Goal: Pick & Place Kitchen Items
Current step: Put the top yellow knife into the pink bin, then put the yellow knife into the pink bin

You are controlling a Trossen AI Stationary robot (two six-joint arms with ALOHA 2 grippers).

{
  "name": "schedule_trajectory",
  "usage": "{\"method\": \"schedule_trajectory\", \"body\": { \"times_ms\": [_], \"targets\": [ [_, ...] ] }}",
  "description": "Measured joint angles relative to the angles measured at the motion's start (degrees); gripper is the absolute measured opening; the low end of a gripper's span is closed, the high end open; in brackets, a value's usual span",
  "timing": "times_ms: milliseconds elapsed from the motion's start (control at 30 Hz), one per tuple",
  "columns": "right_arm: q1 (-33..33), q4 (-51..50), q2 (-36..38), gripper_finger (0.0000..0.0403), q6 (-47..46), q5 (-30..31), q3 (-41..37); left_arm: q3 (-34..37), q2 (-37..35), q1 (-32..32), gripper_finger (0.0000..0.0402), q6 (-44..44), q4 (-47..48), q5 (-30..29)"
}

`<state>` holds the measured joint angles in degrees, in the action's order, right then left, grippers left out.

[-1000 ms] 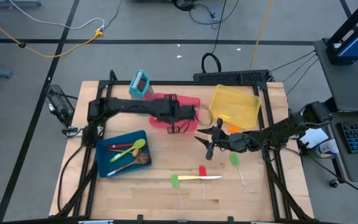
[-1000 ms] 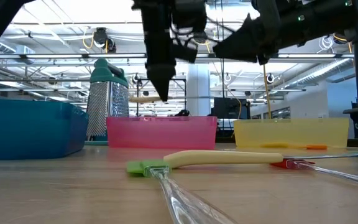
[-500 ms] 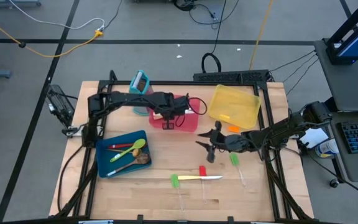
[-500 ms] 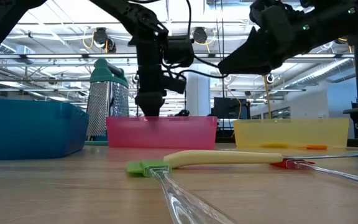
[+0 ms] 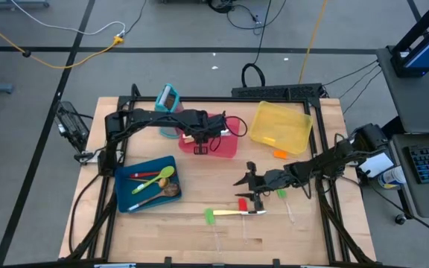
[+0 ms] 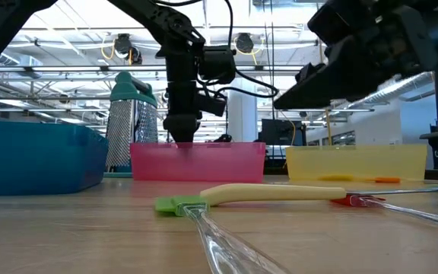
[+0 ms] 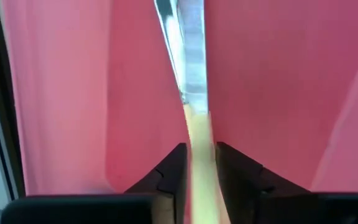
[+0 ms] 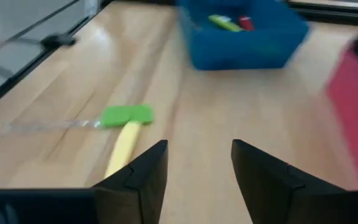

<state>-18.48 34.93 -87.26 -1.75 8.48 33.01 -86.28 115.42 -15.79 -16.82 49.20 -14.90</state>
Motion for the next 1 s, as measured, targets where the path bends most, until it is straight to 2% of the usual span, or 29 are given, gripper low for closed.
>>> {"method": "schedule_trajectory", "body": {
  "times_ms": [133,400,567,733,833,1000],
  "targets": [
    [0.01,2.45,-2.06,0.0191,3.21,-5.74,-0.02,-0.02,0.00,0.01,0.0115,1.59,0.03,0.00],
    [0.00,3.93,-2.72,0.0194,-0.62,-8.78,0.00,-0.02,0.00,0.02,0.0139,6.13,0.03,-0.55],
    [-0.50,4.22,-2.72,0.0194,-2.32,-8.74,0.00,-0.02,0.00,0.22,0.0127,8.33,1.03,-1.51],
    [-2.08,4.24,-2.72,0.0194,-3.54,-8.63,0.00,-0.53,0.00,1.29,0.0108,10.69,2.51,-6.45],
    [-3.62,3.41,-2.72,0.0194,-3.39,-8.47,0.56,-2.05,0.00,2.14,0.0096,12.67,4.44,-7.32],
    [-6.00,-6.53,-2.72,0.0194,-4.86,-0.81,5.80,-6.02,0.00,4.50,0.0096,16.60,9.95,-7.21]
  ]
}}
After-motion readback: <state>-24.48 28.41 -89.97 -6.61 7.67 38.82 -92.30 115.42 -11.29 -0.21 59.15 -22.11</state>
